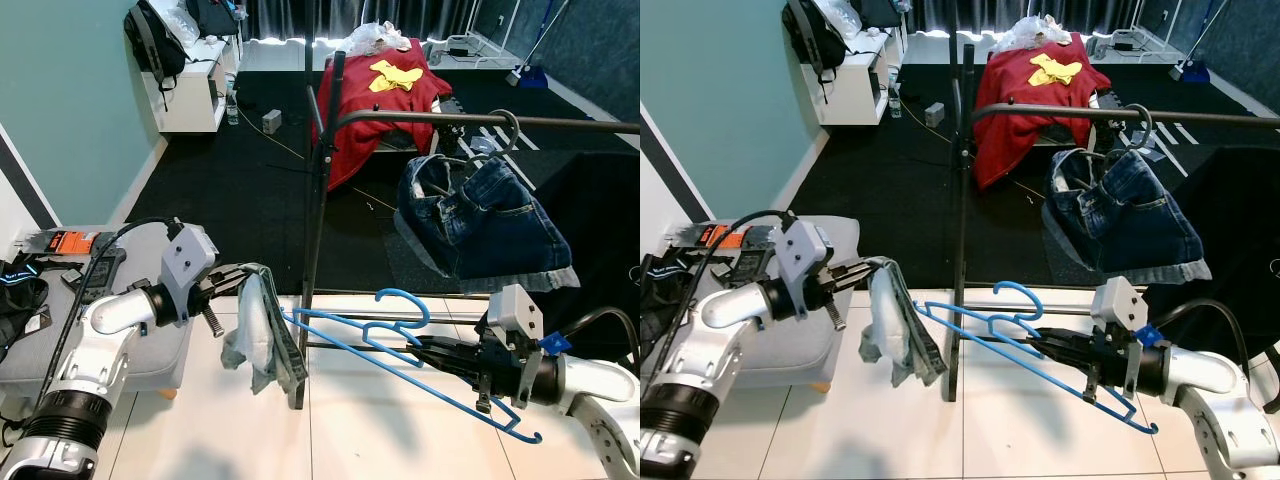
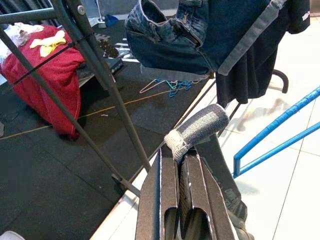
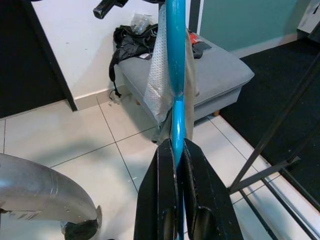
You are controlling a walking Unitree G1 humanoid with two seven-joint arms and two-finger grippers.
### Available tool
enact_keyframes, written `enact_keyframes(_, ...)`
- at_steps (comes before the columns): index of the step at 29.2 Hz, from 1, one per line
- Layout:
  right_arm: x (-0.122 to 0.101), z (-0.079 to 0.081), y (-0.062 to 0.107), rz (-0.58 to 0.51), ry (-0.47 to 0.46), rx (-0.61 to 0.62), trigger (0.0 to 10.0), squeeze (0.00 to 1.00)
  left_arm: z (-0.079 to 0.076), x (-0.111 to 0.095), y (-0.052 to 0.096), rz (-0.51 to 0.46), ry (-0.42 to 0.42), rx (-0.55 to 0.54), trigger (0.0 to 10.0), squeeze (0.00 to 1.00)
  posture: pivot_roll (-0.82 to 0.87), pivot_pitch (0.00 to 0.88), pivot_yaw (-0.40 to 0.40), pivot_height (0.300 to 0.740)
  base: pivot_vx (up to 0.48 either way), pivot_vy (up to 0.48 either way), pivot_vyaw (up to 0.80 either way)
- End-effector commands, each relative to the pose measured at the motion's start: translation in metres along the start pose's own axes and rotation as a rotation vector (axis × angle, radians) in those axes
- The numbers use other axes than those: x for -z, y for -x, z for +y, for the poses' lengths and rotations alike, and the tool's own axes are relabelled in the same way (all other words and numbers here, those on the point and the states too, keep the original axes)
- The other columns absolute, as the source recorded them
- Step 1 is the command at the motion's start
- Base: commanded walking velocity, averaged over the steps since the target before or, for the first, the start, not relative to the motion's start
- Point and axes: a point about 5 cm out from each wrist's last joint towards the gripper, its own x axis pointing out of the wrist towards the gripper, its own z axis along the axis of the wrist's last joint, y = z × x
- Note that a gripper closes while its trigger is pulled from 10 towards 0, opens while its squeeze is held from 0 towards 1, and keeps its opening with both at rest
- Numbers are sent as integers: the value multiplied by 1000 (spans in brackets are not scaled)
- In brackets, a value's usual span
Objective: Hang hanger
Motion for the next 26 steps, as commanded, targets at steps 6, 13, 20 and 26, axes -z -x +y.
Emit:
enact_keyframes(6,1,1,-6,-12,-9,-23,10000,0,-5,-1,-5,-4,5,25,10000,0,-54,70,18,740,0,0,0)
enact_keyframes(13,1,5,-12,-19,-20,-60,10000,0,-4,-2,-5,2,0,17,10000,0,-50,73,15,740,0,0,0)
enact_keyframes(20,3,7,-13,-14,-29,-80,10000,0,-2,-1,-5,11,-12,1,10000,0,-51,73,17,740,0,0,0)
enact_keyframes(26,3,8,-13,-10,-28,-84,10000,0,-3,-2,-5,9,-11,4,10000,0,-50,72,16,740,0,0,0)
